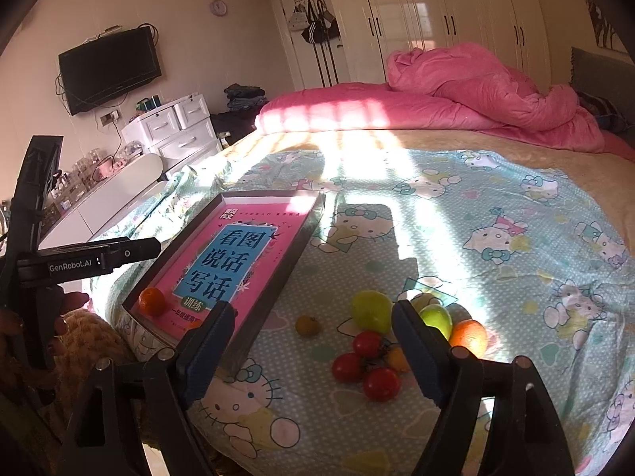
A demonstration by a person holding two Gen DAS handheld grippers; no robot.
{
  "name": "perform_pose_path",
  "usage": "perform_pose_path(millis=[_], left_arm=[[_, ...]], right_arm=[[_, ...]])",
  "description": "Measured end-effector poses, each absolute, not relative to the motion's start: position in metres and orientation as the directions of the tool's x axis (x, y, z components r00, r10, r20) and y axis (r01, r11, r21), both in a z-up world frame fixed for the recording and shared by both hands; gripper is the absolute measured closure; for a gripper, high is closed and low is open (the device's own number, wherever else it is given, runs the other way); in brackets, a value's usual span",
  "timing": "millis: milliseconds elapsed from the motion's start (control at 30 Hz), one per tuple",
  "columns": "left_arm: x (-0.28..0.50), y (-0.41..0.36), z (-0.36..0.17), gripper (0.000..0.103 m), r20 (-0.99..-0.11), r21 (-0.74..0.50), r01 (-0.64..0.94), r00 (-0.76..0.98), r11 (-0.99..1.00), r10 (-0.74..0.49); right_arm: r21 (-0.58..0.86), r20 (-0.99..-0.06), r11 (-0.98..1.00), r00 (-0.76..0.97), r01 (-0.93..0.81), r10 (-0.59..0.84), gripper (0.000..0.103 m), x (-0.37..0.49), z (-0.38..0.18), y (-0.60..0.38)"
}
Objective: Organize fruits
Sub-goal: 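Move both open tools back toward the fruit cluster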
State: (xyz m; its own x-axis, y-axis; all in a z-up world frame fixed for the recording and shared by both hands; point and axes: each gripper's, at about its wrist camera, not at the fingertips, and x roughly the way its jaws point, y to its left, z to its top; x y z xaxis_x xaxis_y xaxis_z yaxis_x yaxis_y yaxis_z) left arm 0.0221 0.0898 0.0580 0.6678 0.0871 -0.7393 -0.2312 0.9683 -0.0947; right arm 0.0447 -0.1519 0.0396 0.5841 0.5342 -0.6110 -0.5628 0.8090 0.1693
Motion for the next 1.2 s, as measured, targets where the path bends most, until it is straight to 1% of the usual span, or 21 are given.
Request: perform_pose_path(millis=[167,333,633,800,1200], left_arm=[[0.028,0.070,0.058,0.024,-0.745,-0.104,-0.191,0.665,0.976,0.051],[0.035,0.051,0.062,0.024,-0.741,-0.133,-0.152,0.672,0.979,0.004],[0.045,0.023,0.071,0.024,-0.727,-0.151,-0.081,0.685,0.985,-0.055],[0.052,0.012,0.069,0.024,-0.730,-0.156,-0.049,0.679,0.987,-0.082],[0.077,-0.011,0.052,0.024,-0.739,-0.175,0.026,0.657,0.984,-0.149]], right_arm=[[0.159,-0.608,0.822,0.602,-0.547,0.518,0.021,0.039,0.043,-0.168],[0.152,-0.593,0.834,0.626,-0.530,0.506,0.017,0.033,0.048,-0.181],[0.166,-0.607,0.868,0.646,-0.467,0.463,0.015,0.036,0.048,-0.203],[0.183,-0.597,0.882,0.664,-0.434,0.450,0.015,0.040,0.050,-0.216],[0.157,-0.643,0.933,0.684,-0.323,0.345,0.015,0.061,0.038,-0.240]])
